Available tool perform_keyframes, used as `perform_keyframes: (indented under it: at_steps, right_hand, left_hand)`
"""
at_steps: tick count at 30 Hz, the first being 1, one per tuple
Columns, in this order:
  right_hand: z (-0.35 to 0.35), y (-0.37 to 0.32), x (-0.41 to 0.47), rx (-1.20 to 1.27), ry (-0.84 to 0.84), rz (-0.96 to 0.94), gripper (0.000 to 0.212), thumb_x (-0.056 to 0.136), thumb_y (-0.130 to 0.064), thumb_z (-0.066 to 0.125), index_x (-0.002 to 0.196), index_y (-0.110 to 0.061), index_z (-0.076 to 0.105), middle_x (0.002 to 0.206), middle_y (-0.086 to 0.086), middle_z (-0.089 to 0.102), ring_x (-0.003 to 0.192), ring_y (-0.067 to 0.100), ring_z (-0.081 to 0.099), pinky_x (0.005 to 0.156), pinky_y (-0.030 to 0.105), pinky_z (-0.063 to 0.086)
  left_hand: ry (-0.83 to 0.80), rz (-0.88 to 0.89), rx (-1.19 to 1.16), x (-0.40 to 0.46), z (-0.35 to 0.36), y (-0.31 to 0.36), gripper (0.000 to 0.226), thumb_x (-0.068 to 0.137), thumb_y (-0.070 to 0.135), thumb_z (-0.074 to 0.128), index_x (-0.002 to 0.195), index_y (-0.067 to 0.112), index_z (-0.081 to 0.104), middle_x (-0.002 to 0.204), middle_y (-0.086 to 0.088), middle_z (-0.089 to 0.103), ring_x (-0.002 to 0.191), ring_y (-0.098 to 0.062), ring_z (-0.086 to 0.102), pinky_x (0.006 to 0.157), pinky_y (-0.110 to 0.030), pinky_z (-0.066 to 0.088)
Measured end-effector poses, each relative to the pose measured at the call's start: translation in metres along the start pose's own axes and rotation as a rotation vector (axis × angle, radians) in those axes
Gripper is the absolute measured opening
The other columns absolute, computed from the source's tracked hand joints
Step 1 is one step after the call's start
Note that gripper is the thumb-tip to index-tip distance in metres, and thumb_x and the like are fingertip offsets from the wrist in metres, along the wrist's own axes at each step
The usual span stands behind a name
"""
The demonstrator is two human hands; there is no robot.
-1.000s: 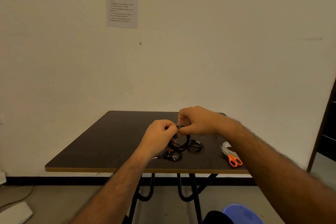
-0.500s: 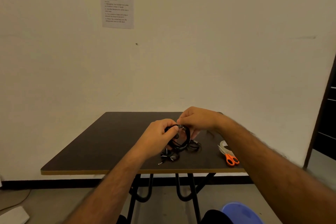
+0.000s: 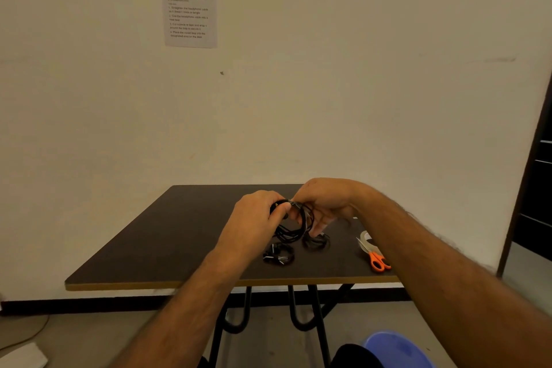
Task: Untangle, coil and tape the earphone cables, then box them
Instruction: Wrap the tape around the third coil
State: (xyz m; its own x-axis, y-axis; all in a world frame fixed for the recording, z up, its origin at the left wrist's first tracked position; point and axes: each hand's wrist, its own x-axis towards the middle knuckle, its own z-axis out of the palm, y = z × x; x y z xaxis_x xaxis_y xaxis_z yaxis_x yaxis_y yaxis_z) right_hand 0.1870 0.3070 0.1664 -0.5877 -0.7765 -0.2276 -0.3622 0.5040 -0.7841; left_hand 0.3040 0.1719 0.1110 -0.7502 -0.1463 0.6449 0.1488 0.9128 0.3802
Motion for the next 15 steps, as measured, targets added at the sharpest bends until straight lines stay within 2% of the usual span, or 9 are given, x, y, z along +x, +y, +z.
perform_keyframes:
  at_steps: [4,9,12,15]
  right_hand:
    - [-0.0006,0.0023,0.0023,0.016,-0.071,0.018,0.031,0.101,-0.019,0.043,0.092,-0.006,0.069,0.072,0.009,0.062,0.064,0.021,0.062,0.086,0.050,0.057]
    - [0.0011,0.0026,-0.0008,-0.009,-0.123,0.041,0.033,0.103,-0.019,0.039,0.095,-0.005,0.067,0.073,0.009,0.065,0.062,0.019,0.064,0.084,0.047,0.056]
    - [0.0029,0.0015,-0.0021,-0.107,-0.091,0.054,0.034,0.103,-0.024,0.040,0.103,-0.005,0.068,0.081,0.008,0.073,0.070,0.019,0.070,0.091,0.047,0.055]
    - [0.0046,0.0011,-0.0029,-0.272,0.024,0.047,0.035,0.101,-0.039,0.047,0.104,-0.012,0.069,0.087,0.002,0.077,0.081,0.018,0.073,0.093,0.043,0.055]
  left_hand:
    - [0.043,0.030,-0.027,-0.0025,-0.0009,0.0008,0.021,0.100,0.030,0.054,0.100,0.023,0.073,0.093,0.012,0.066,0.089,-0.003,0.057,0.082,-0.023,0.047]
    - [0.008,0.053,-0.081,-0.0047,-0.0030,-0.0022,0.019,0.099,0.030,0.056,0.105,0.024,0.072,0.094,0.015,0.068,0.089,0.000,0.059,0.082,-0.022,0.049]
    - [-0.033,0.037,-0.093,-0.0035,-0.0046,-0.0032,0.020,0.098,0.031,0.056,0.107,0.024,0.072,0.092,0.016,0.068,0.088,0.001,0.061,0.080,-0.023,0.051]
    - [-0.057,-0.005,-0.109,-0.0032,-0.0055,-0.0047,0.017,0.097,0.031,0.058,0.103,0.024,0.072,0.084,0.017,0.068,0.080,0.001,0.063,0.076,-0.025,0.054]
